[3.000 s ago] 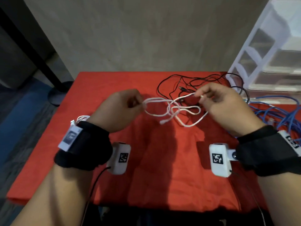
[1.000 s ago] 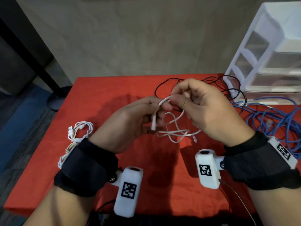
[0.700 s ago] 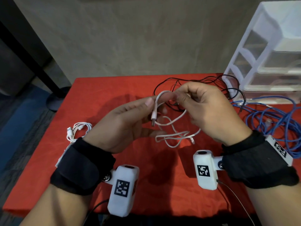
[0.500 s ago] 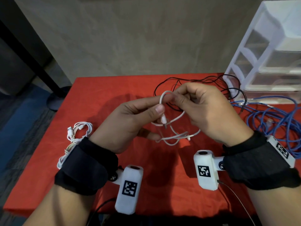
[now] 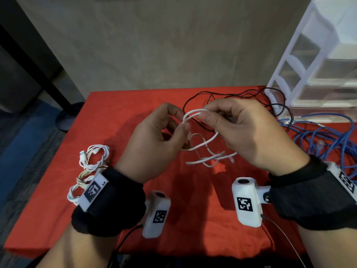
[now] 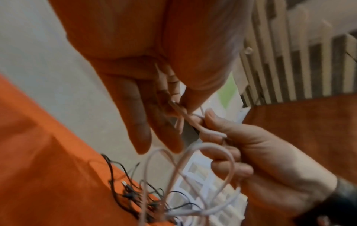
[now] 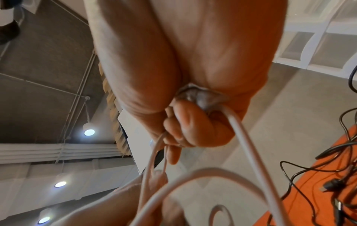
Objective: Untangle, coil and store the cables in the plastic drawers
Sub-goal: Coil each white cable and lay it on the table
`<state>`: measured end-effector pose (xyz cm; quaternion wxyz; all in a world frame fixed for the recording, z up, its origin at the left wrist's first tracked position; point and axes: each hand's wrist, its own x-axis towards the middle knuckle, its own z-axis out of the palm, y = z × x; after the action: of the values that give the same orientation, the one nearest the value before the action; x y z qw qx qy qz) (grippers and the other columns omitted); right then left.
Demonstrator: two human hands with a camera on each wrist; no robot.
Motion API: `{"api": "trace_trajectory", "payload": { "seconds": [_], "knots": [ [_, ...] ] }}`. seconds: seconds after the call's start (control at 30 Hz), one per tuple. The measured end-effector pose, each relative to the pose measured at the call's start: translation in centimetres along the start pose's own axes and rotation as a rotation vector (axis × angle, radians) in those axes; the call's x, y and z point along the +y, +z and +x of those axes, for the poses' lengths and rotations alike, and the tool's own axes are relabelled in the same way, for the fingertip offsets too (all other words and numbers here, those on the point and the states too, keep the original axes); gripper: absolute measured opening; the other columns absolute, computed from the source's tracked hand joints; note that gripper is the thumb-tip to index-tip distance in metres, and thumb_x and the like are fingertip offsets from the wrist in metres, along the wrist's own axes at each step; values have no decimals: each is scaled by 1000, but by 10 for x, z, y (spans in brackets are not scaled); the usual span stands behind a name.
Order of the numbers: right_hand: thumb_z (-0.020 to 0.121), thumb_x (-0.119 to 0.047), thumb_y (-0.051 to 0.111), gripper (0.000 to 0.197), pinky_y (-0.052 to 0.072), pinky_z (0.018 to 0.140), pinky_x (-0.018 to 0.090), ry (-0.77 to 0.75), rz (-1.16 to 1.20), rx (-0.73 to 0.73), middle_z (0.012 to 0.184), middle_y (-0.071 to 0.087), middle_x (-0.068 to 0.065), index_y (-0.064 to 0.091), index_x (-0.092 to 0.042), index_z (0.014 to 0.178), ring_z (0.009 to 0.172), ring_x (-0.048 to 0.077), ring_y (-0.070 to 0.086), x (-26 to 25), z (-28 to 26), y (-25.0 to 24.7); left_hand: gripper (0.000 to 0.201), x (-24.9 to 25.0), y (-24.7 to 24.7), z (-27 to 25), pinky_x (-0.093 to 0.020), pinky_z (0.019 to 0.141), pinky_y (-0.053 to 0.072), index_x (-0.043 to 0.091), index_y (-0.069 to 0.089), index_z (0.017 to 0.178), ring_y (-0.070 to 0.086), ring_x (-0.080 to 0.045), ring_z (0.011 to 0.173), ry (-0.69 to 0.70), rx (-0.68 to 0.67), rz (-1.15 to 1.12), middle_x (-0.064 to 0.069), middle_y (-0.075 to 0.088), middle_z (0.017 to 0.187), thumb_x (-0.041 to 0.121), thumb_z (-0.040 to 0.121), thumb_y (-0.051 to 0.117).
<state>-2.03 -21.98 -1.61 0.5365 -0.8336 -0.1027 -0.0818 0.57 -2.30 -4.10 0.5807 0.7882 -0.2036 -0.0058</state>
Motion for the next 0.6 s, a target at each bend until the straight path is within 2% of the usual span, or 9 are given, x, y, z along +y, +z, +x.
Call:
{"api": "trace_trajectory", "payload": {
  "seconds": [0.07,0.13,0.2,0.27,0.33,0.4,0.47,0.53,0.6],
  "knots": [
    [99,-22,66,12,51,68,30,-23,-35,11,84,74,0,77,-19,100,72,12,65,2,1,0,9,-5,-5,2,-46,67,57,26,63,94,69,-25,67,101,1,204,-1,70,72,18,91,65],
    [98,-20,67,12,54,85,36,-27,-33,38,93,76,-4,78,-20,103,88,12,70,4,2,0,12,-7,-8,3,-42,68,53,25,65,90,65,-18,73,203,33,391,4,64,75,15,83,63],
    [97,-19,68,12,54,93,41,-36,-27,58,99,76,-6,77,-21,104,96,12,70,5,4,0,12,-4,-11,2,-42,72,54,25,66,88,62,-16,82,210,56,475,5,58,87,16,79,65],
    [98,-20,67,12,53,94,42,-63,-67,56,102,75,-7,77,-21,105,99,12,69,7,5,-2,7,0,-13,0,-44,78,53,23,66,84,61,-19,89,176,1,445,2,58,97,20,77,66],
    [99,-20,65,13,52,93,40,-86,-99,46,100,73,-7,77,-21,104,99,12,69,8,6,-4,9,4,-16,1,-45,83,52,15,67,80,63,-25,90,112,-136,209,-7,62,95,23,81,63],
    [99,-20,65,13,52,88,34,-100,-109,26,97,72,-7,77,-21,103,96,12,68,5,5,-4,28,11,-14,4,-37,75,55,6,69,81,67,-24,81,-83,-203,-184,-19,67,87,31,90,58],
    [100,-20,64,14,50,81,25,-130,-143,3,92,70,-7,77,-22,103,91,9,67,2,5,-2,39,18,-6,4,-29,61,54,6,68,87,66,-21,67,-283,-236,-461,-16,68,82,41,96,52],
    [100,-19,63,14,45,78,16,-151,-169,-1,89,68,-10,77,-20,103,89,5,66,1,6,-1,31,22,3,1,-27,57,49,6,62,93,57,-15,55,-353,-220,-571,-9,64,76,36,98,55],
    [100,-20,64,15,47,80,17,-159,-169,-2,88,69,-12,78,-20,104,90,5,67,2,6,0,22,26,6,-2,-24,53,42,7,59,94,40,-8,48,-377,-218,-646,-1,51,66,29,97,53]
  ]
}}
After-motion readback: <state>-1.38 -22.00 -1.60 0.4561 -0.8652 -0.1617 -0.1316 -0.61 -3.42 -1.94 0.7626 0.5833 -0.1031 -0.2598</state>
